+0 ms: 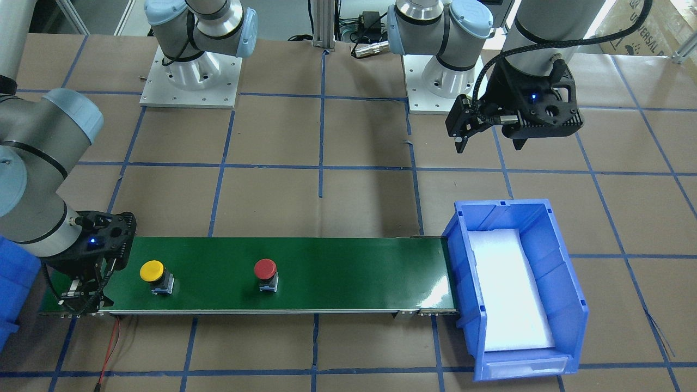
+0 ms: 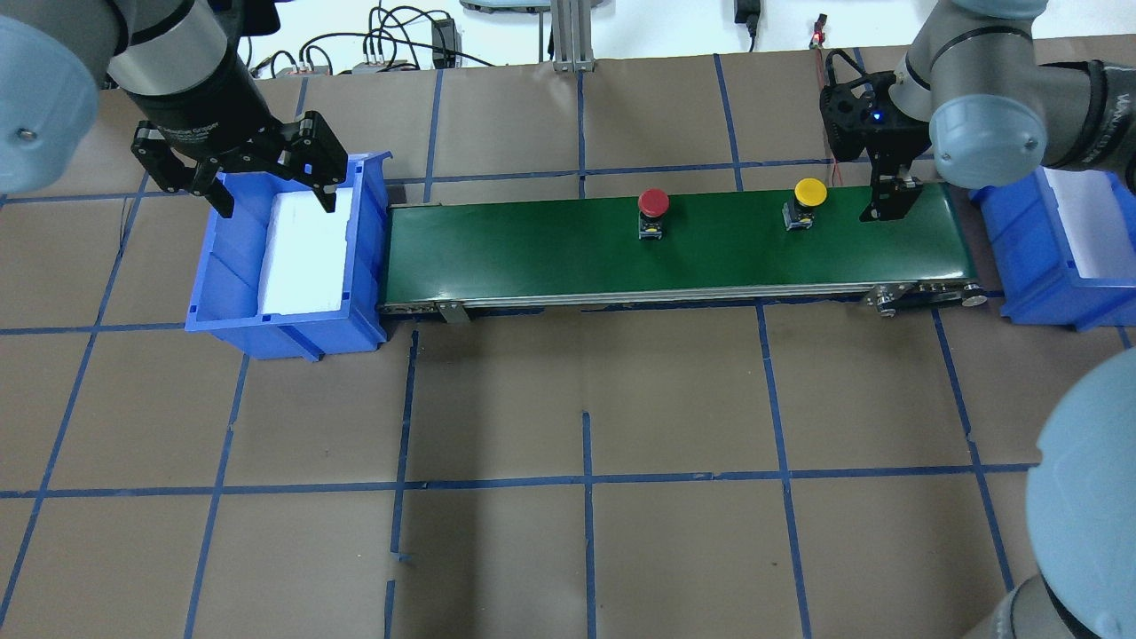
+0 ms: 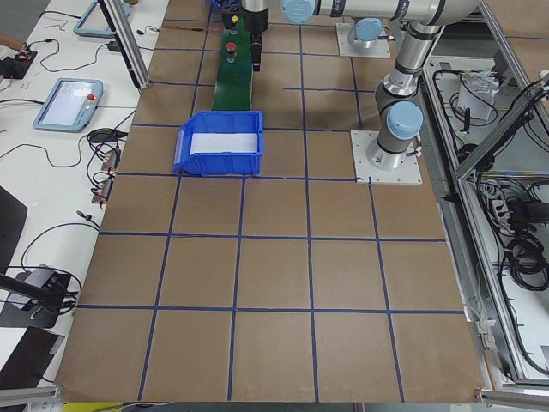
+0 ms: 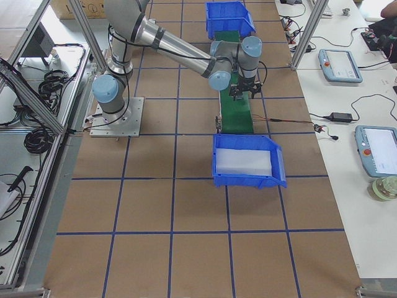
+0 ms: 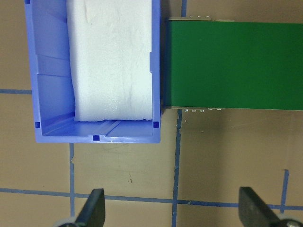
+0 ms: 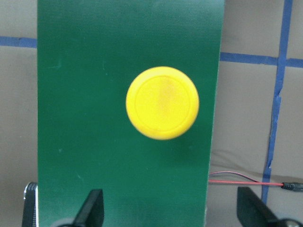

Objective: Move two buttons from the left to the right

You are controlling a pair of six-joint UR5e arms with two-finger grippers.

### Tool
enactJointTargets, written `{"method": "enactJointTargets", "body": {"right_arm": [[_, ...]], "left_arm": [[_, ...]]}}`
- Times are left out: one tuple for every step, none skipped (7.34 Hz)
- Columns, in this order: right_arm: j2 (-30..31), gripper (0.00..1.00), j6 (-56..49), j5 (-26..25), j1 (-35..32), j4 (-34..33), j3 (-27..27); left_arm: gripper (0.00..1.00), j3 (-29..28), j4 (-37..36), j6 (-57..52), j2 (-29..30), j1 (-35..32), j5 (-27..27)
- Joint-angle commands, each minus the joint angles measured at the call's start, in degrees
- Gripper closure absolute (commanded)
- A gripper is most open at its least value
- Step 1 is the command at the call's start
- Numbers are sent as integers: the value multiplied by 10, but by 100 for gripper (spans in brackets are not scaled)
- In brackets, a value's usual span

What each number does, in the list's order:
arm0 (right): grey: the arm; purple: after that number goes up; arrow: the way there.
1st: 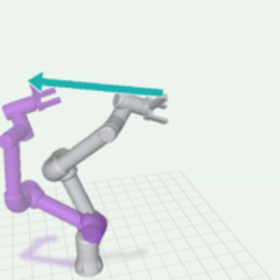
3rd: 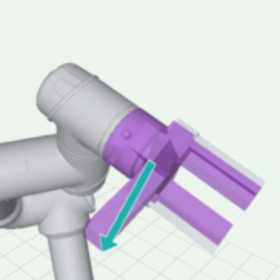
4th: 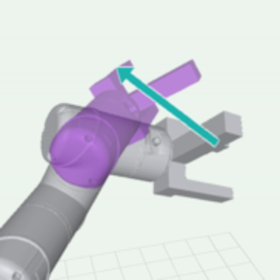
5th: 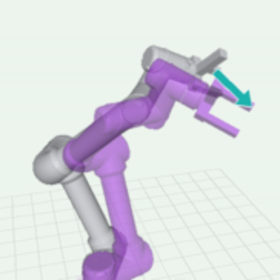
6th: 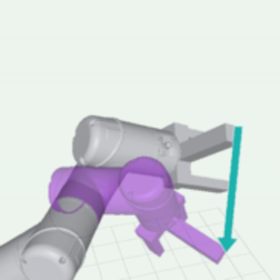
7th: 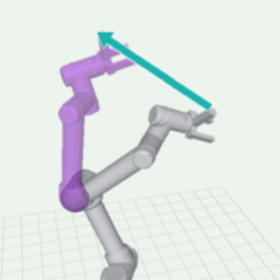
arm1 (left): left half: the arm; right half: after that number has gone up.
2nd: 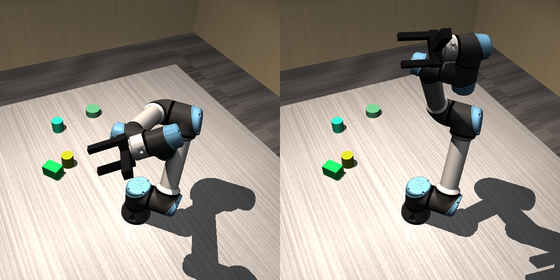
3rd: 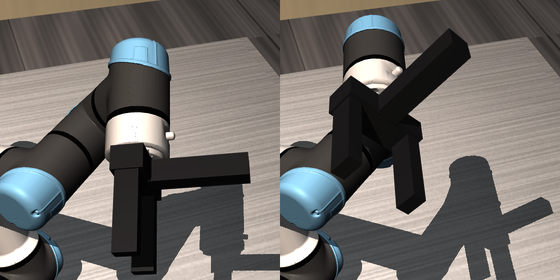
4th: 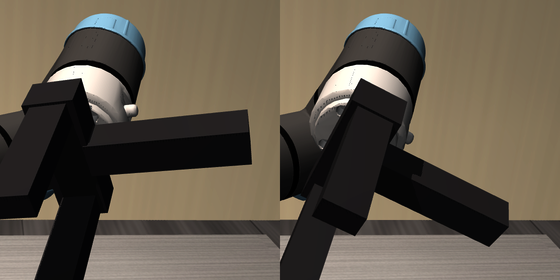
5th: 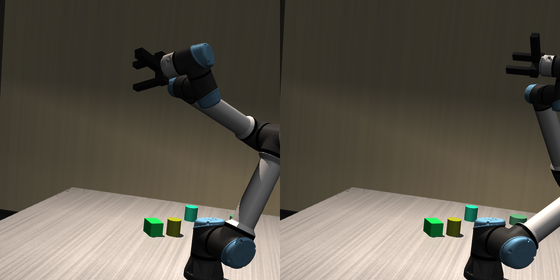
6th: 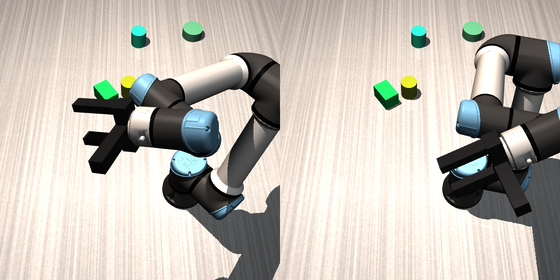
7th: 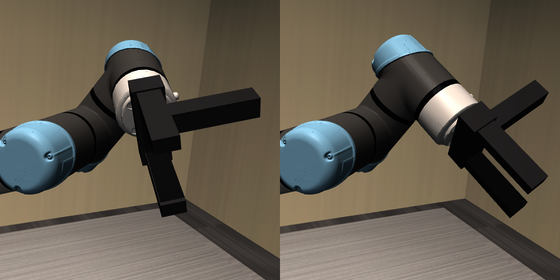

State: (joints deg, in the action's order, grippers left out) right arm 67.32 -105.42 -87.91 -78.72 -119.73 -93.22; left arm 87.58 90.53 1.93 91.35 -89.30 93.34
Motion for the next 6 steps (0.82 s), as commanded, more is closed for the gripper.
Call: {"method": "enactJointTargets", "body": {"right_arm": [[3, 2, 1, 1, -2, 2, -8], [3, 2, 3, 1, -2, -3, -7], [1, 2, 4, 2, -3, -1, -9], [3, 2, 3, 2, -4, -1, -9], [2, 2, 3, 2, -5, 0, -11], [0, 2, 4, 2, -5, -1, -13]], "left_arm": [[0, 0, 0, 0, 1, 0, 1], [0, 0, -2, 0, 2, -1, 1], [0, 0, -3, 0, 4, 0, 0], [0, 0, -3, 0, 3, 0, 1], [0, 0, -3, 0, 4, 0, 1], [0, 0, -4, 0, 5, 0, 0]]}}
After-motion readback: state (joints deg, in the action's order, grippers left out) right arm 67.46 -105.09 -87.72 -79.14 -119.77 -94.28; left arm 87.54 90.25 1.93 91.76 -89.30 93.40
